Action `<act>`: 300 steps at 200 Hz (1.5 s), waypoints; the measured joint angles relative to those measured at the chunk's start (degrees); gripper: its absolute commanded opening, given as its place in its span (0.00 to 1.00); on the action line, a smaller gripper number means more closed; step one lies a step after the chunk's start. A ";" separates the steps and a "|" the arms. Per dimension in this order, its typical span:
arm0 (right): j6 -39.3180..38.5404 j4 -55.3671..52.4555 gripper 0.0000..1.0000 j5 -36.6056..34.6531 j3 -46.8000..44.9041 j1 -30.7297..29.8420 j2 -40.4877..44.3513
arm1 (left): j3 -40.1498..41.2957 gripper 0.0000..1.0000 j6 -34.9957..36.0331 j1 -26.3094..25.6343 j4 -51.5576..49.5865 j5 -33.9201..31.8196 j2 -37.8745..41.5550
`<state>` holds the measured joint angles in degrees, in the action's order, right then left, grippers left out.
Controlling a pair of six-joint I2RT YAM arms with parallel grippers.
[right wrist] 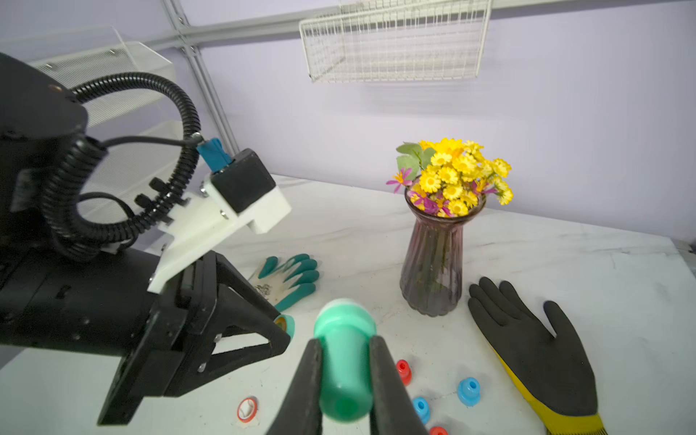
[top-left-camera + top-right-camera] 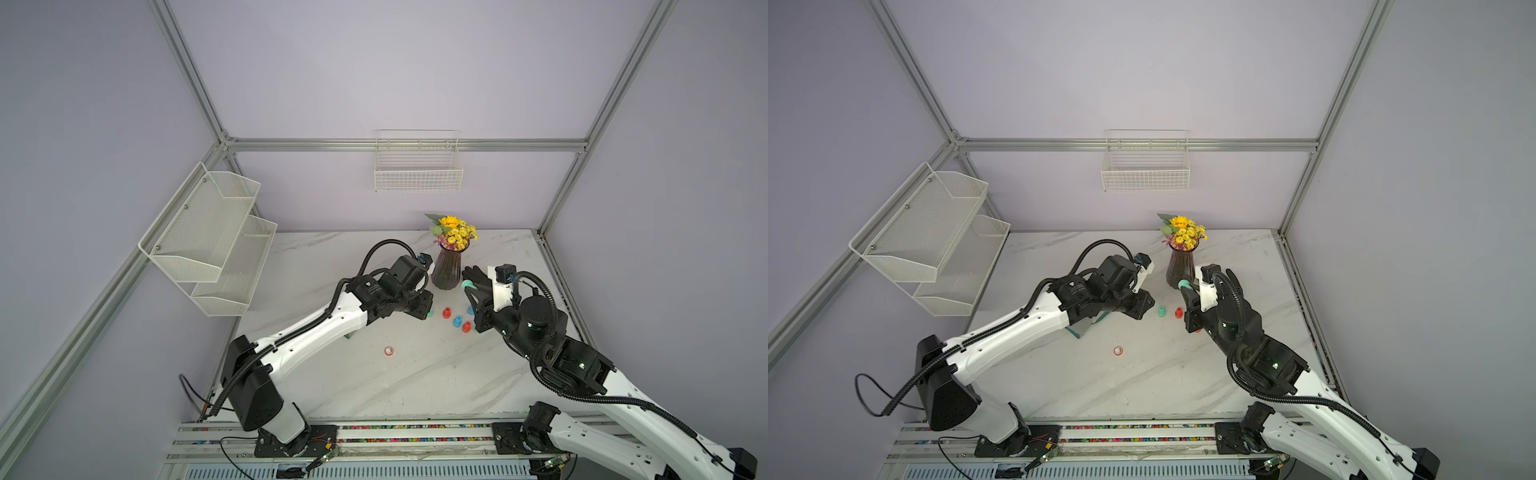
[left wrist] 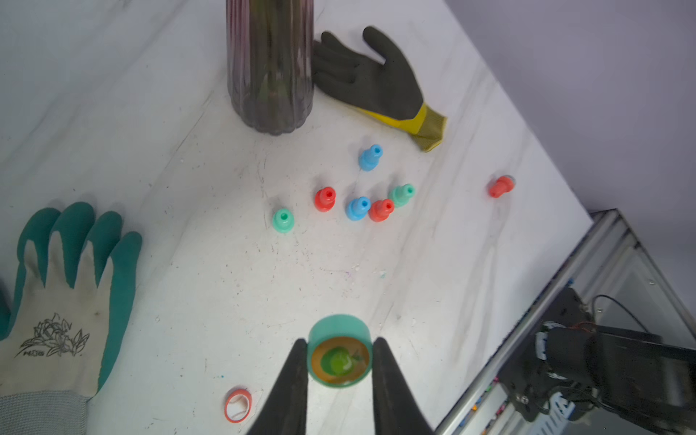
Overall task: Close the stamp cap
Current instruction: Pick up the cover from the center of the board, then close the cover of the stamp.
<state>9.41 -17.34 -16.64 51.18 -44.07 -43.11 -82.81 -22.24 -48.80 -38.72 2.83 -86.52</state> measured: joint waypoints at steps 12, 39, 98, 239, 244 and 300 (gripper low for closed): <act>-0.90 2.67 0.00 2.47 -0.17 0.00 2.12 | 3.21 0.20 0.68 0.02 3.80 2.71 4.68; -2.89 9.11 0.00 8.35 -0.76 0.00 6.36 | 9.03 0.20 1.25 0.02 11.56 9.79 14.40; -9.20 21.86 0.00 26.05 -0.87 0.00 7.85 | 9.86 0.20 1.79 0.02 27.43 25.77 25.05; -6.34 42.49 0.00 48.81 -0.83 0.00 0.11 | 9.97 0.21 -2.67 0.02 42.49 42.47 26.62; -6.21 42.88 0.00 49.16 -0.83 0.00 0.11 | 9.97 0.21 -2.69 0.02 42.53 42.53 26.53; -4.79 45.22 0.00 52.92 -0.83 0.00 -0.68 | 9.97 0.21 -2.80 0.02 42.60 42.82 25.79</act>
<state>4.62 27.88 36.27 50.35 -44.07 -43.79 -72.84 -25.04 -48.77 3.88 45.65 -60.73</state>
